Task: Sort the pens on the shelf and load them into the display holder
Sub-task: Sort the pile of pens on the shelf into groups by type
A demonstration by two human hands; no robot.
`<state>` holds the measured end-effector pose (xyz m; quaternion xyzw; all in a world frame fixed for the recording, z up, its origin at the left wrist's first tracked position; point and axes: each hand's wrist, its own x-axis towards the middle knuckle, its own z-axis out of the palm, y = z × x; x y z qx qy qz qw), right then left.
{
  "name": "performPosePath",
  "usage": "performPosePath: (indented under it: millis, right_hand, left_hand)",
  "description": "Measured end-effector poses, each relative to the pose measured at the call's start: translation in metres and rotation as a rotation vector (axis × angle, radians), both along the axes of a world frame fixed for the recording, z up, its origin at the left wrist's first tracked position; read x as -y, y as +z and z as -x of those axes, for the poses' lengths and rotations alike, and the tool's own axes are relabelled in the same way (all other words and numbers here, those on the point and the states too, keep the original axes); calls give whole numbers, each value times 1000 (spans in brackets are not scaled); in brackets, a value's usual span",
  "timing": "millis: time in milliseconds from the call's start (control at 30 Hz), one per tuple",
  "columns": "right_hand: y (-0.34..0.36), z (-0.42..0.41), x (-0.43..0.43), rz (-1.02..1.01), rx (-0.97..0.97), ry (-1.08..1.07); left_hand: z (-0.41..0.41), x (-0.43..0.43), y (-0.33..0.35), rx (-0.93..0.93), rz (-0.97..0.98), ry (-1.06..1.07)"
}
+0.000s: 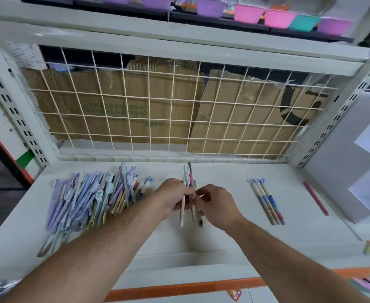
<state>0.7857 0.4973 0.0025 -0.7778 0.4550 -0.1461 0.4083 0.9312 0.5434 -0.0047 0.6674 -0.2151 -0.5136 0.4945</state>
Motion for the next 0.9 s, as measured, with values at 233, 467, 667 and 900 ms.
performPosePath:
  millis: [233, 467, 667, 900]
  right_hand:
    - [0, 43, 20, -172, 154, -102]
    - [-1, 113, 63, -211, 187, -179]
    - [-9, 192, 119, -31, 50, -312]
    - [-22, 257, 172, 152, -219, -310]
  left_hand:
    - [48, 19, 1, 5, 58, -80]
    - [119, 63, 6, 34, 51, -7]
    - [184, 104, 4, 31, 38, -1]
    - [232, 135, -2, 36, 32, 1]
